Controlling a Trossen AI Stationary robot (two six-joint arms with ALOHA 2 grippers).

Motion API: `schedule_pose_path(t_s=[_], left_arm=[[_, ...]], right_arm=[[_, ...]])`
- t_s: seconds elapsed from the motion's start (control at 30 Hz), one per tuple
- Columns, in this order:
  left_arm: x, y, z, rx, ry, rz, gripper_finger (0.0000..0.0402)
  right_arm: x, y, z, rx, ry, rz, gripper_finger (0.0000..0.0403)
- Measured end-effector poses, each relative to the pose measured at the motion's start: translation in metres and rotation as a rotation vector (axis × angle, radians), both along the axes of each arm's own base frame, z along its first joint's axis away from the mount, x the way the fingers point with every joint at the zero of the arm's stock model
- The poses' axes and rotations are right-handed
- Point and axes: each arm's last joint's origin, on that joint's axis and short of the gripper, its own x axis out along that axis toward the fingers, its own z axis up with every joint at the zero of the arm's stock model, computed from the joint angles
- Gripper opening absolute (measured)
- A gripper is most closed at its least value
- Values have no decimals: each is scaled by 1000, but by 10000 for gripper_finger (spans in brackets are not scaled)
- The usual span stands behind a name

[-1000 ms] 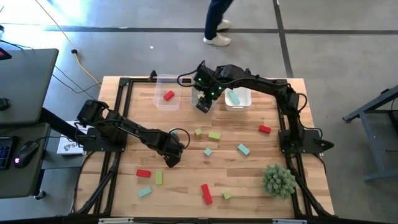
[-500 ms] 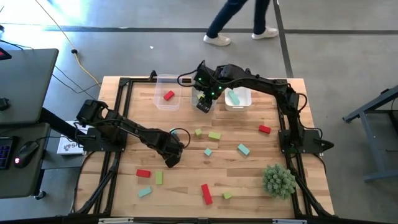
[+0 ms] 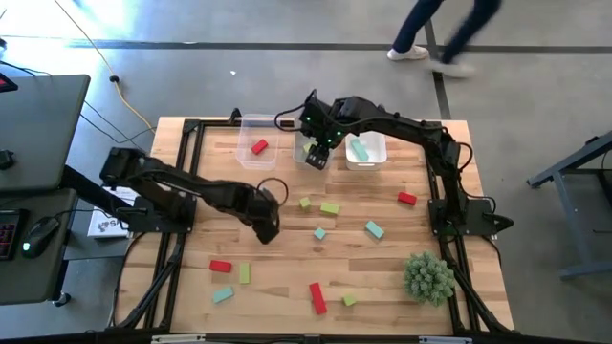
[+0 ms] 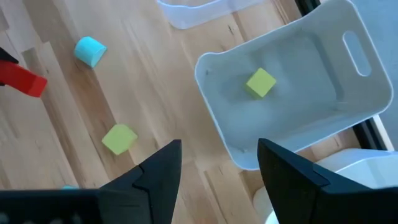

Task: Sort & place blocks by color
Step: Put the red block into the transparent bin

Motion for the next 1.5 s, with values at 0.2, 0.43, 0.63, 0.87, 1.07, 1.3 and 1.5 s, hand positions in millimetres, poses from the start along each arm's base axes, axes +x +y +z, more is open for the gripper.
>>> schedule_pose_path(t_s=[0.2, 0.43, 0.63, 0.87, 1.07, 1.3, 1.5], left_arm=[[-10, 27, 23, 54, -92, 98, 72], [-27, 61, 45, 146, -167, 195, 72], [-40, 90, 56, 216, -198, 268, 72], [-52, 126, 61, 308, -222, 290, 72], [-67, 159, 65, 379, -245, 278, 72], [-91, 197, 59, 406, -224, 276, 72], [-103, 220, 40, 340, -187, 257, 79]], right_arm=[[-5, -14, 1, -19, -3, -2, 199], [-15, -34, 5, -32, -15, -22, 199], [-20, -46, 5, -37, -12, -29, 199], [-20, -50, 6, -37, -33, -45, 199], [-18, -50, 7, -10, -71, -130, 199], [-18, -48, 6, 86, -105, -237, 199], [-15, -41, 6, 164, -118, -311, 199]])
